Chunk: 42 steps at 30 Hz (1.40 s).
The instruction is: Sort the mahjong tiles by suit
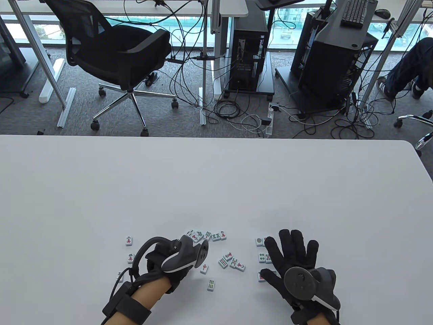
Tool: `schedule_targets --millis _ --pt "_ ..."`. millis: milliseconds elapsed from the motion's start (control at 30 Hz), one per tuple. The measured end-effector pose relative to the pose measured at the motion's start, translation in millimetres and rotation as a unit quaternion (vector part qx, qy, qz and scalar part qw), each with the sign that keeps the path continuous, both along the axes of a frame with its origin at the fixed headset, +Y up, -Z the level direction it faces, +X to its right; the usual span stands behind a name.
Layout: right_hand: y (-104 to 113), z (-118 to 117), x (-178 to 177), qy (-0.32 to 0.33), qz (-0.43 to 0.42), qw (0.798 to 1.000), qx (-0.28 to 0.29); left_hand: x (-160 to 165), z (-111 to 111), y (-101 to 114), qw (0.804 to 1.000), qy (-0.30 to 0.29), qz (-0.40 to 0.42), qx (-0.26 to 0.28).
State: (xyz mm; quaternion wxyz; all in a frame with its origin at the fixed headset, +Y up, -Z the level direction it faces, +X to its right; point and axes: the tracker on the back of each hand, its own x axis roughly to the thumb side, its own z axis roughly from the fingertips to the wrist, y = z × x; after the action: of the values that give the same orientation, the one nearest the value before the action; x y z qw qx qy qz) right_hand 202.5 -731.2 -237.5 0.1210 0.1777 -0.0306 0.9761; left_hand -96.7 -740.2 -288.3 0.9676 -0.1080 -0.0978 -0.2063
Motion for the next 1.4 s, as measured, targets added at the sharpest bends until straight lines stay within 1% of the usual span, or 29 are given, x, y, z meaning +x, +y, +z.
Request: schedule_targets --millis 133,233,333,400,467,600,700,767,833,967,1033,1133,1233,1400 --pt "0 0 0 0.001 -0.003 1.0 0.001 -1 -5 -6 0.999 0.007 -0.031 0.017" --pt "0 0 0 0.002 -0.005 1.0 0.0 -5 -7 -10 0.999 0.018 -0.037 -0.009" --pt "0 0 0 0.002 -0.005 1.0 0.0 -10 -5 -5 0.999 0.016 -0.045 0.005" --pt "0 0 0 0.002 -0.007 1.0 -0.001 -12 -5 -4 0.998 0.015 -0.055 0.031" --pt "0 0 0 0.003 -0.008 1.0 -0.002 -12 -3 -2 0.998 0.016 -0.044 0.034" --pt "-1 0 0 0.004 -0.005 1.0 -0.003 -7 0 -5 1.0 0.015 -0.015 0.011" --pt "-1 0 0 0.002 -0.003 1.0 -0.003 -3 1 -8 0.999 0.007 -0.03 0.015" --pt "-1 0 0 0.001 -0.003 1.0 -0.002 -3 1 -11 0.999 0.01 -0.036 0.004" --pt "-1 -1 1 0.0 -0.003 1.0 -0.003 -3 1 -15 0.999 0.018 -0.045 -0.019" --pt "-1 -1 1 0.0 -0.002 1.0 -0.004 -5 0 -19 0.999 0.016 -0.028 -0.027" --pt "-1 -1 1 -0.001 0.001 1.0 -0.004 -7 2 -17 0.999 0.018 -0.016 -0.035" --pt "-1 -1 1 -0.001 0.002 1.0 -0.004 -10 -3 -17 0.998 0.027 -0.002 -0.052" --pt "-1 -1 2 -0.002 0.001 1.0 -0.005 -18 -6 -11 0.997 0.041 0.025 -0.064" --pt "-1 -1 1 -0.002 0.001 1.0 -0.006 -25 -9 -1 0.997 0.06 0.032 -0.035"
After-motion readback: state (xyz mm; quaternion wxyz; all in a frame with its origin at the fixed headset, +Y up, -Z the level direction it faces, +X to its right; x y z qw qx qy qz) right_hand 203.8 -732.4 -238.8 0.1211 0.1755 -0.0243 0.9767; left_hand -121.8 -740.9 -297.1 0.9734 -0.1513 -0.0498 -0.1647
